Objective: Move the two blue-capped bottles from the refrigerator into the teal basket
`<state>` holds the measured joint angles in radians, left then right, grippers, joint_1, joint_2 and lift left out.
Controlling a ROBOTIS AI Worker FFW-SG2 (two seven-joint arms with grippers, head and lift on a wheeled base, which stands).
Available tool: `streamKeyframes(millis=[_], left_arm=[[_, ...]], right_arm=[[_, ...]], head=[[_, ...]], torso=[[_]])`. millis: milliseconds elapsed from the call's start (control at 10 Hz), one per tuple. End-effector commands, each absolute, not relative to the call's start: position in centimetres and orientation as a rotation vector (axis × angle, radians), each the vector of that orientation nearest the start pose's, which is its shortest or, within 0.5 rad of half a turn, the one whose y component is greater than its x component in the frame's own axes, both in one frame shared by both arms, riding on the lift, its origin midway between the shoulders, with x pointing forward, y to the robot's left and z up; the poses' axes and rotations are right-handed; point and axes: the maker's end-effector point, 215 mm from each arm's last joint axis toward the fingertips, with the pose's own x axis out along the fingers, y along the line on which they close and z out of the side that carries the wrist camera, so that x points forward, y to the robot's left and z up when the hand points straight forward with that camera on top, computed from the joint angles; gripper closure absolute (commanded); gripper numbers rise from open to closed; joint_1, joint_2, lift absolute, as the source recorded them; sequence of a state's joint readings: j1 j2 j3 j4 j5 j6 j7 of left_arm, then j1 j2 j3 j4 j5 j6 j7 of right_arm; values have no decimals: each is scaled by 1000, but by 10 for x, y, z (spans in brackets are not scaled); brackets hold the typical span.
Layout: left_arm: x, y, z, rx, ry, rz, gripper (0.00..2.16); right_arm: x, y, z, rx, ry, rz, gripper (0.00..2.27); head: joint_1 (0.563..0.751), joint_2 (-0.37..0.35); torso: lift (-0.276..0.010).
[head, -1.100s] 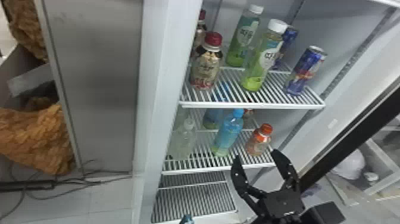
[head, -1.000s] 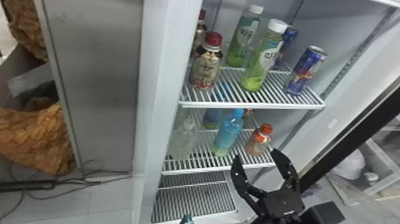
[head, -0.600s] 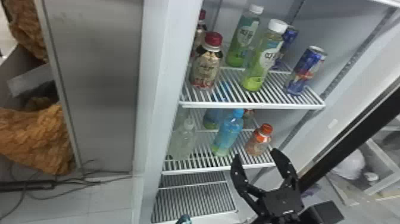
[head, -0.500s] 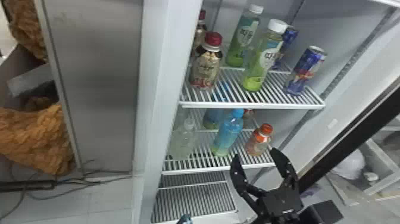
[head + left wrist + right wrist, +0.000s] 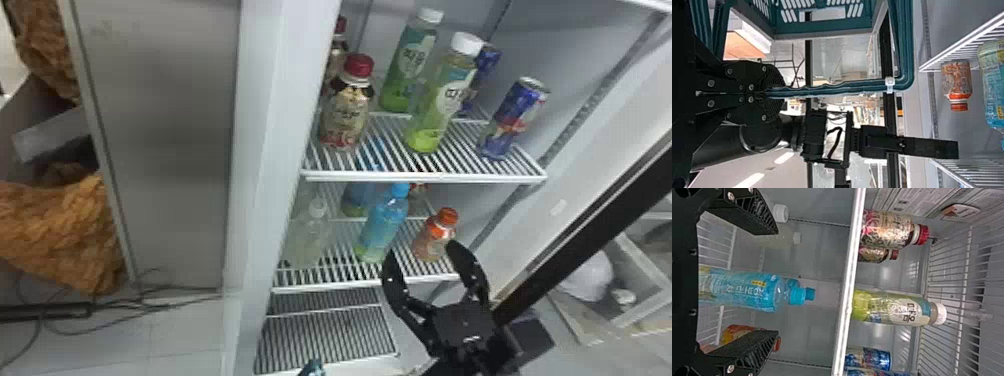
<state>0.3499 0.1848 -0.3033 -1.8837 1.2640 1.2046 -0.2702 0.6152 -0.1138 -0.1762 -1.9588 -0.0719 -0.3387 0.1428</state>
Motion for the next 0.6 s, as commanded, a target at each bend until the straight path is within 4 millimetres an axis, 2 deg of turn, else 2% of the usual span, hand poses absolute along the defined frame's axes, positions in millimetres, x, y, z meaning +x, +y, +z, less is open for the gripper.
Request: streamKeyframes(millis=[0,500], left_arm=[[173,-108,-406,-1088,1212,-1165,1138],[172,-107,-407,-1085,1214,-1164,1138]], right_arm=[[411,-303,-325,-140,-122,50,110],[442,-317,-350,-122,-98,35,114]], head=[[695,-350],[695,-350]], torso=[[-143],[-143]])
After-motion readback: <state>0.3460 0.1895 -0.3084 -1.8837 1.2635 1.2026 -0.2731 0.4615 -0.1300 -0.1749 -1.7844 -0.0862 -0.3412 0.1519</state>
